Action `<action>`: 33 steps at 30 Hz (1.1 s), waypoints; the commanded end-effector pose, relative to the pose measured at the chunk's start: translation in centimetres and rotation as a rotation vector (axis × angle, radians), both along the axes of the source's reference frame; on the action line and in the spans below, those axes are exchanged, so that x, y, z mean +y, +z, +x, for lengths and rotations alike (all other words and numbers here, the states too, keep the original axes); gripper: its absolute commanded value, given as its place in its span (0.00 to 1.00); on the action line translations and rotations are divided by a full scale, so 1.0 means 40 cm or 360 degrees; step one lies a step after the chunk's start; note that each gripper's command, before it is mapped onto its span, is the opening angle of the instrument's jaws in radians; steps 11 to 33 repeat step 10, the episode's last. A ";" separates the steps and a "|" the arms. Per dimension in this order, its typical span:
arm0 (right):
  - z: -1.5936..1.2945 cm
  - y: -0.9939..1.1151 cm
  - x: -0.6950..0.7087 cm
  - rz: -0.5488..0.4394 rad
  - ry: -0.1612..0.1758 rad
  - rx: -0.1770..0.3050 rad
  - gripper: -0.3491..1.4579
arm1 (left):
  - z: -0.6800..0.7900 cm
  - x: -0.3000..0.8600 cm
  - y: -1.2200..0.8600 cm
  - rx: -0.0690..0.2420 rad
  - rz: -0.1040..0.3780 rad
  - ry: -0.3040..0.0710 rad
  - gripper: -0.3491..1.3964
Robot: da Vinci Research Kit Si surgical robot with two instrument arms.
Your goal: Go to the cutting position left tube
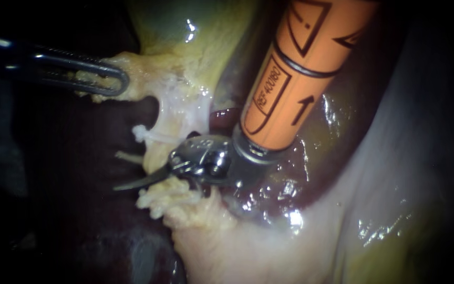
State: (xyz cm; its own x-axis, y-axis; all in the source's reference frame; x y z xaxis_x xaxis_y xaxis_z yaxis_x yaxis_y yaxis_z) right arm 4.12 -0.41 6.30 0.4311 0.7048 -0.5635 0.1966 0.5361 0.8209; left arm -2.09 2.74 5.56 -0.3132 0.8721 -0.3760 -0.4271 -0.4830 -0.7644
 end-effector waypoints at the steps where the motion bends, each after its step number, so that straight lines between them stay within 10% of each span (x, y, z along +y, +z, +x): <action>1: 0.0000 0.0001 0.0000 -0.0001 -0.0001 -0.0001 0.98 | 0.0000 0.0000 0.0000 0.0000 0.0000 0.0000 0.00; 33: -0.0003 0.0005 0.0003 -0.0001 -0.0001 -0.0001 0.98 | 0.0000 -0.0001 0.0002 0.0000 0.0000 0.0000 0.00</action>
